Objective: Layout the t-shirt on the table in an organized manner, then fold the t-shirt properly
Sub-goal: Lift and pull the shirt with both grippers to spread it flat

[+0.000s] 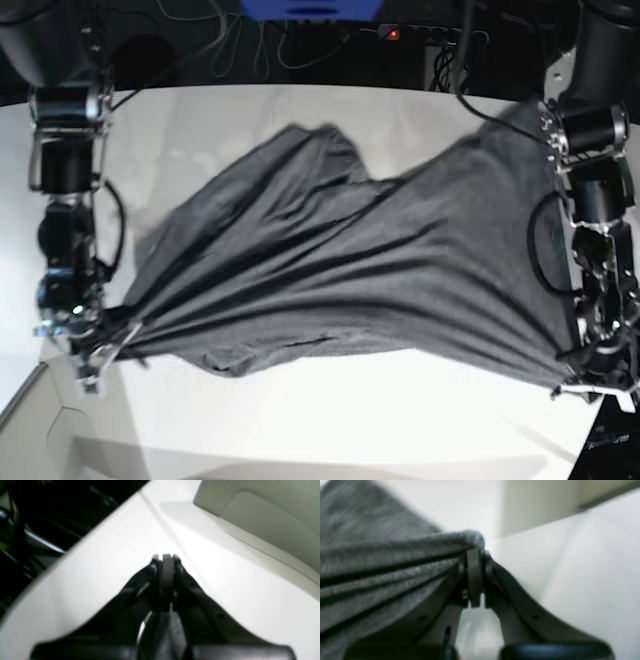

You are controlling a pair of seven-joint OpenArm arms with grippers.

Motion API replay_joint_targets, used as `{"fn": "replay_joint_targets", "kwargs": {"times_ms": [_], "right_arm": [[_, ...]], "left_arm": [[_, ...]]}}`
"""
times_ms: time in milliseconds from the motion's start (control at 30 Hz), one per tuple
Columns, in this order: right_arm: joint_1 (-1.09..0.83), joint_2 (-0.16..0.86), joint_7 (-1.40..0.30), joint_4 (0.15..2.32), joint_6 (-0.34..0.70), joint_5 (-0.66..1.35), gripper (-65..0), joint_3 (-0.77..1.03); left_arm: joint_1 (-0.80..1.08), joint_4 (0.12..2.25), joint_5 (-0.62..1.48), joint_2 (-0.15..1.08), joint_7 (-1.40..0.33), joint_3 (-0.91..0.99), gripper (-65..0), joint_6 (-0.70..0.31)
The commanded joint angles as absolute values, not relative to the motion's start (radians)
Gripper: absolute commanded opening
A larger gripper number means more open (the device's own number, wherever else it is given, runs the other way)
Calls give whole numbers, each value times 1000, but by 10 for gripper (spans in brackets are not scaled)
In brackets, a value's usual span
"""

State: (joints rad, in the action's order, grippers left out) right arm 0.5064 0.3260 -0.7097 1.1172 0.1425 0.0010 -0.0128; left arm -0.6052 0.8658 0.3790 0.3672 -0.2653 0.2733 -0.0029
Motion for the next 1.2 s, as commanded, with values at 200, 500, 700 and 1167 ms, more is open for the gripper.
{"fn": "replay_joint_targets", "kwargs": {"times_ms": [200,500,700,1167], "right_arm": [[607,378,-633,1043,143,-5,-650,2],[599,346,-598,1038,143,-5,-650,-4],[613,323,-565,1023,142,-7,-600,-5],[567,315,-558,1063,137,-7,-185,136]], "left_arm": [[-702,883,295,367,-229,277,-648,-5],[-736,757,286,340,-228,277,-648,-5],[-792,636,268,337,-226,277,-644,-5],[-811,633,277,366,-240,283,-229,-5]]}}
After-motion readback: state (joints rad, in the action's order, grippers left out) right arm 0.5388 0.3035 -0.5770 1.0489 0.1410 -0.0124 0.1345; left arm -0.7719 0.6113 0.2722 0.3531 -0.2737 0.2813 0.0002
